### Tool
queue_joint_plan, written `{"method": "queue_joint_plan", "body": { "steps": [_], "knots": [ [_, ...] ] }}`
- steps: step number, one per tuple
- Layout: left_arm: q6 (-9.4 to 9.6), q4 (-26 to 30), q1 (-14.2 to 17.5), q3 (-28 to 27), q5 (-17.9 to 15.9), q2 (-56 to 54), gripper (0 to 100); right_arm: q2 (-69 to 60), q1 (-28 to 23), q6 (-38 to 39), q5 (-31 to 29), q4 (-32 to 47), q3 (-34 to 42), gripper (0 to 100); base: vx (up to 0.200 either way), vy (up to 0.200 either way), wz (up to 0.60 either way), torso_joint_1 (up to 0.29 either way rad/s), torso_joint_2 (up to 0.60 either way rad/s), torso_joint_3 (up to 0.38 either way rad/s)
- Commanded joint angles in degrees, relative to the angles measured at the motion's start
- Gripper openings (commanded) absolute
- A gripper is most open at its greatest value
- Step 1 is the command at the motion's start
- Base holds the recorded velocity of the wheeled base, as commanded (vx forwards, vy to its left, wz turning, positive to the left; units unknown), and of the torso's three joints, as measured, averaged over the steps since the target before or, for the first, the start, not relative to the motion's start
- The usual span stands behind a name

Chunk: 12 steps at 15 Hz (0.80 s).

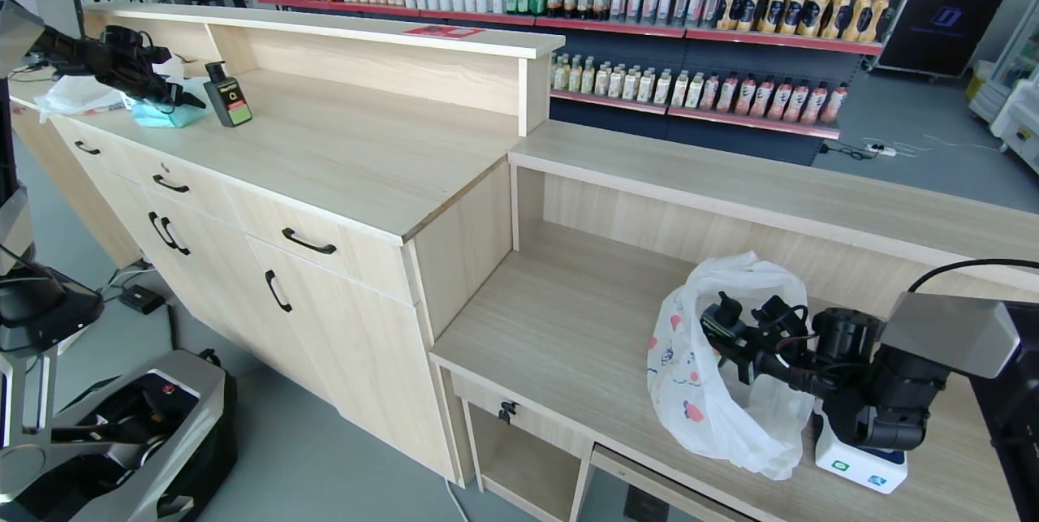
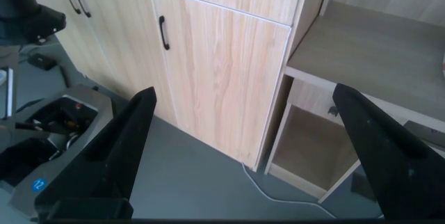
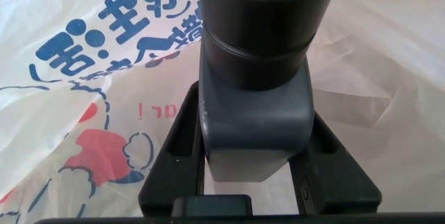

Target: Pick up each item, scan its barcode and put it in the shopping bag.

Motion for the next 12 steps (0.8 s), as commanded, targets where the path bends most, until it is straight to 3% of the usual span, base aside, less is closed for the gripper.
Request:
{"method": "queue_joint_plan", "body": {
  "steps": [1, 12],
  "knots": [
    [-0.01, 0.00, -0.01, 0.00, 0.04, 0.02, 100, 1.41, 0.65, 0.16, -0.03, -0.04, -1.83, 0, 0.000, 0.000, 0.00, 0.000, 0.00, 0.000],
    [-0.01, 0.00, -0.01, 0.00, 0.04, 0.02, 100, 3.35, 1.00, -0.28, -0.30, -0.04, -1.83, 0, 0.000, 0.000, 0.00, 0.000, 0.00, 0.000]
  ]
}}
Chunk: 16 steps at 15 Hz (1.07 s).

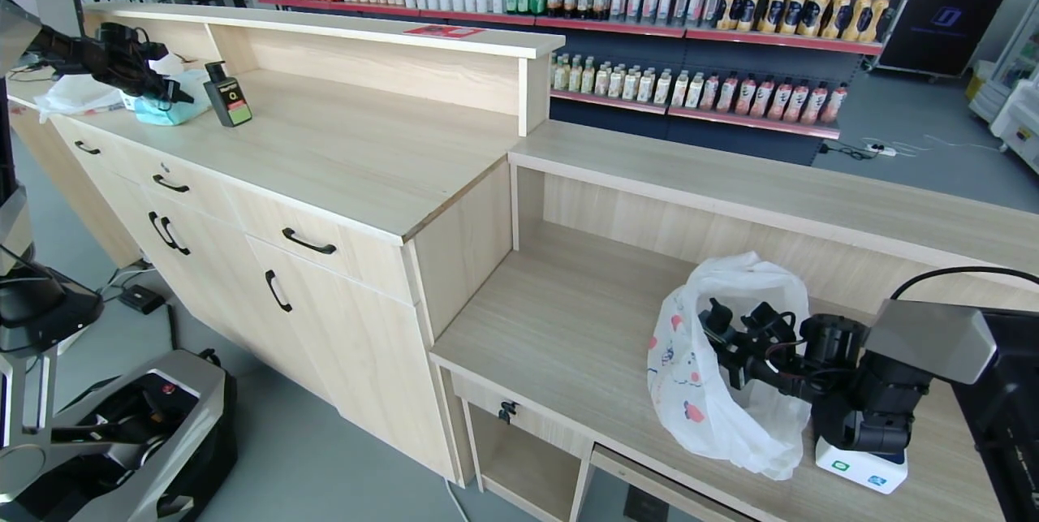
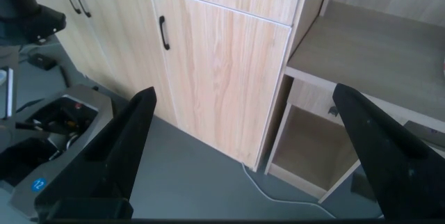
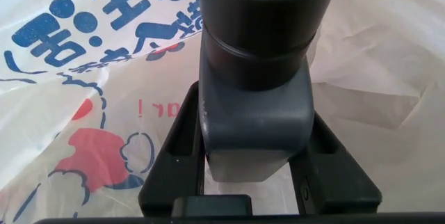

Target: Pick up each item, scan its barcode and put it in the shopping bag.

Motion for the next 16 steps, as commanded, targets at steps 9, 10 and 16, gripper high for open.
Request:
{"method": "queue_joint_plan", "body": {
  "steps": [9, 10, 16],
  "knots": [
    [-0.01, 0.00, -0.01, 0.00, 0.04, 0.02, 100, -1.19, -0.54, 0.38, -0.06, -0.02, 0.09, 100, 0.000, 0.000, 0.00, 0.000, 0.00, 0.000],
    [-0.01, 0.00, -0.01, 0.00, 0.04, 0.02, 100, -2.50, -0.89, 0.29, -0.06, 0.33, 0.44, 100, 0.000, 0.000, 0.00, 0.000, 0.00, 0.000],
    [-0.01, 0.00, -0.01, 0.00, 0.04, 0.02, 100, -29.84, -5.99, -0.59, 0.21, 5.08, 12.84, 100, 0.000, 0.000, 0.00, 0.000, 0.00, 0.000]
  ]
}}
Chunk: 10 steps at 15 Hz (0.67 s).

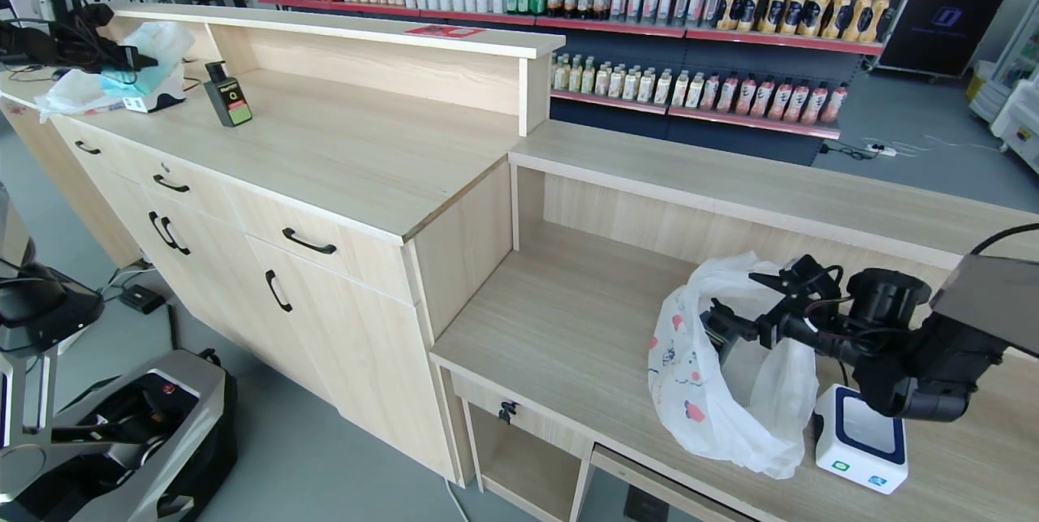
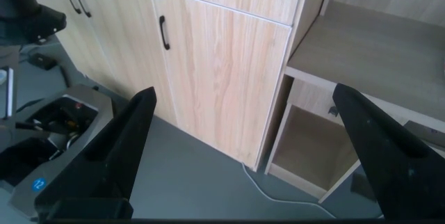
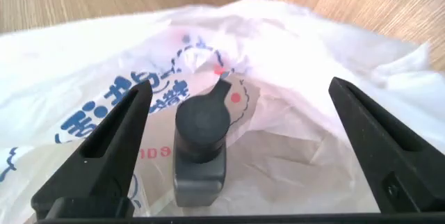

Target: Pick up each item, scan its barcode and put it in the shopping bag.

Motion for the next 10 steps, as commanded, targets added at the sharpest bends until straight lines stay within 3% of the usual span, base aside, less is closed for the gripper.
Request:
{"method": "queue_joint_plan", "body": {
  "steps": [1, 3, 7, 9, 10],
  "knots": [
    [-0.01, 0.00, -0.01, 0.00, 0.02, 0.02, 100, -18.63, -5.05, -1.77, -0.01, 2.25, 12.44, 100, 0.000, 0.000, 0.00, 0.000, 0.00, 0.000],
    [-0.01, 0.00, -0.01, 0.00, 0.02, 0.02, 100, -27.86, -8.57, -4.93, 0.07, 2.86, 20.88, 100, 0.000, 0.000, 0.00, 0.000, 0.00, 0.000],
    [-0.01, 0.00, -0.01, 0.00, 0.02, 0.02, 100, -40.95, -12.08, -3.70, 7.46, 6.82, 19.91, 100, 0.000, 0.000, -0.60, 0.000, 0.00, 0.000],
    [-0.01, 0.00, -0.01, 0.00, 0.02, 0.02, 100, -47.81, -13.40, -3.17, 6.84, 14.20, 18.24, 100, 0.000, 0.000, -0.60, 0.017, 0.00, 0.002],
    [-0.01, 0.00, -0.01, 0.00, 0.02, 0.02, 100, -51.94, -16.13, -2.73, 3.33, 23.60, 16.05, 100, 0.000, 0.000, -0.60, -0.002, 0.00, 0.002]
  ]
}}
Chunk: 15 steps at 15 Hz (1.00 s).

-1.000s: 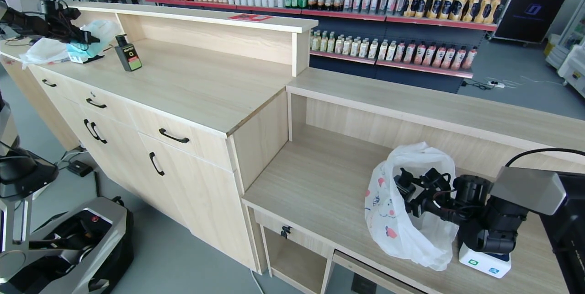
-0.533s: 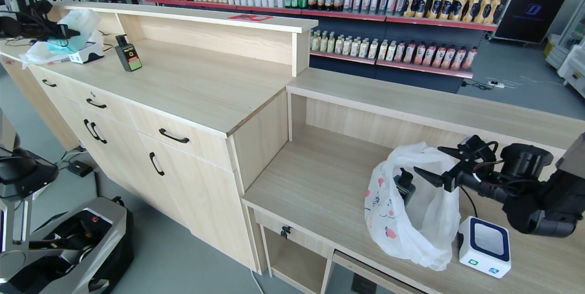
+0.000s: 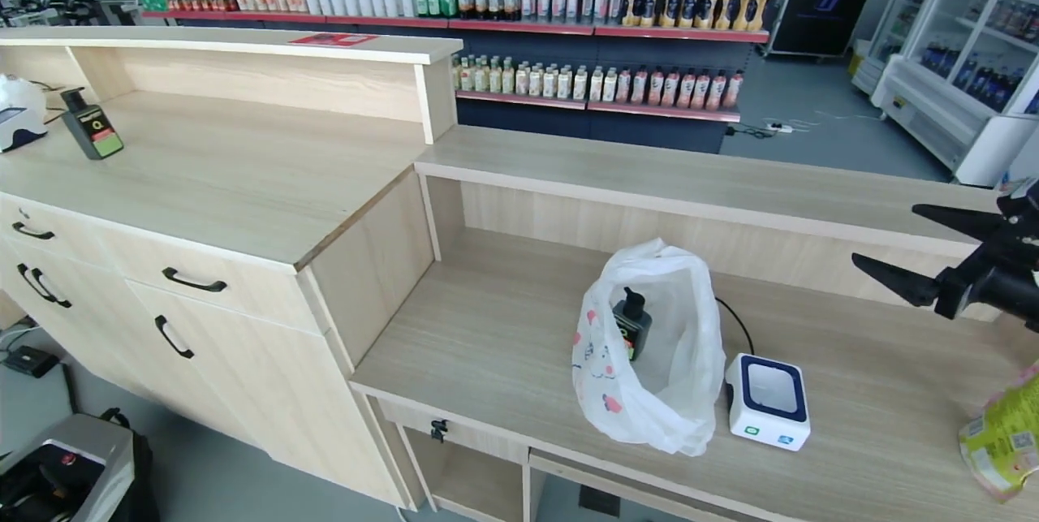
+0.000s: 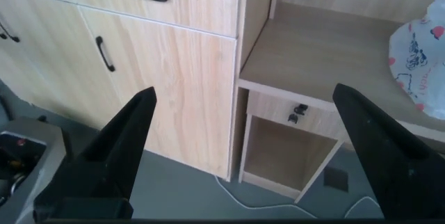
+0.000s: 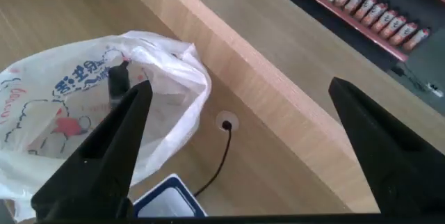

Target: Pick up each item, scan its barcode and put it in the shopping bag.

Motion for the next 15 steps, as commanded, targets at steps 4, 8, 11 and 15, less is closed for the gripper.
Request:
{"method": "queue_joint_plan", "body": {
  "steps": [4, 8, 11, 15],
  "knots": [
    [0.00, 0.00, -0.01, 0.00, 0.02, 0.02, 100, -9.81, -3.71, 4.87, -27.31, 46.19, -23.84, 100, 0.000, 0.000, -0.60, 0.004, 0.00, 0.005],
    [0.00, 0.00, -0.01, 0.00, 0.02, 0.02, 100, -0.40, -1.78, 12.51, -31.79, 54.19, -35.71, 100, 0.000, 0.000, -0.15, 0.001, 0.00, 0.001],
    [0.00, 0.00, -0.01, 0.00, 0.02, 0.02, 100, 3.64, -2.57, 11.90, -31.61, 54.19, -35.44, 100, 0.000, 0.000, 0.00, 0.000, 0.00, 0.000],
    [0.00, 0.00, -0.01, 0.00, 0.02, 0.02, 100, 5.66, -3.89, 11.64, -31.88, 53.92, -31.22, 100, 0.000, 0.000, 0.00, 0.044, -0.09, -0.056]
  ]
}}
